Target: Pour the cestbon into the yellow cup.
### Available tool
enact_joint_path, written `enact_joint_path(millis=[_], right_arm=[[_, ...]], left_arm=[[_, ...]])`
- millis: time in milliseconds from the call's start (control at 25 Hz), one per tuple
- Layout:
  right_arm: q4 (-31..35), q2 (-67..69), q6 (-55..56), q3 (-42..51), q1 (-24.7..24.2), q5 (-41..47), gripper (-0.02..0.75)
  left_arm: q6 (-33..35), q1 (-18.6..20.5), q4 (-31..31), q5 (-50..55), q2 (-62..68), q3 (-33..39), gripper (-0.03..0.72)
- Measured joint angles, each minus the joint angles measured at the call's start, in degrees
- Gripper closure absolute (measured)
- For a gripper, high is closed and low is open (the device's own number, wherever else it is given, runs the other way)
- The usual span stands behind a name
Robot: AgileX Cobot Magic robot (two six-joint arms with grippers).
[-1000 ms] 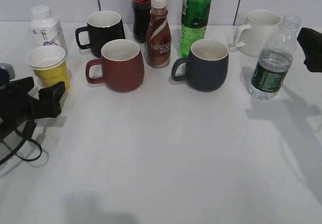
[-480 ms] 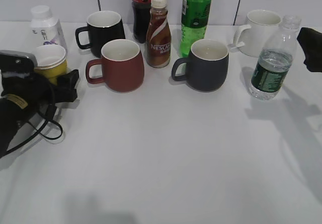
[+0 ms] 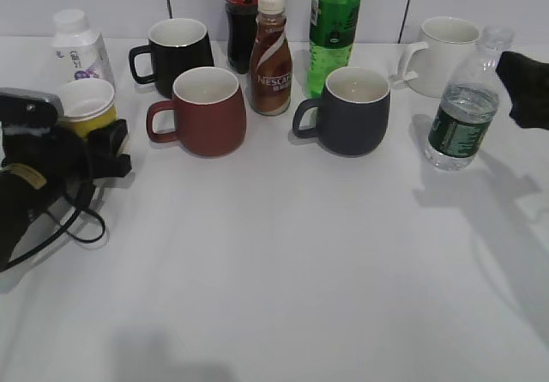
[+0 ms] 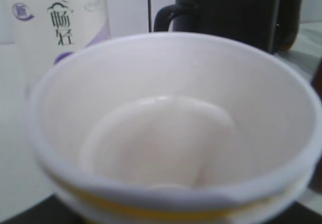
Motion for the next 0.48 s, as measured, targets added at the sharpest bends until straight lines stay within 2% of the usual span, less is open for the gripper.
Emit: enact_joint_path(millis=[160, 320, 480], right_arm=[[-2.87, 3.36, 0.00, 0.00, 0.00, -0.97, 0.150], [-3.48, 8.44, 0.00, 0.00, 0.00, -2.09, 0.117], [-3.54, 13.84, 0.00, 0.00, 0.00, -5.51, 0.095]], left_arm=[[0.00, 0.00, 0.59, -0.42, -2.87, 4.82, 0.290], [0.00, 0.00, 1.92, 0.00, -7.23, 10.98, 0.290], [0.00, 0.00, 5.97, 0.07, -11.87, 15.63, 0.290]])
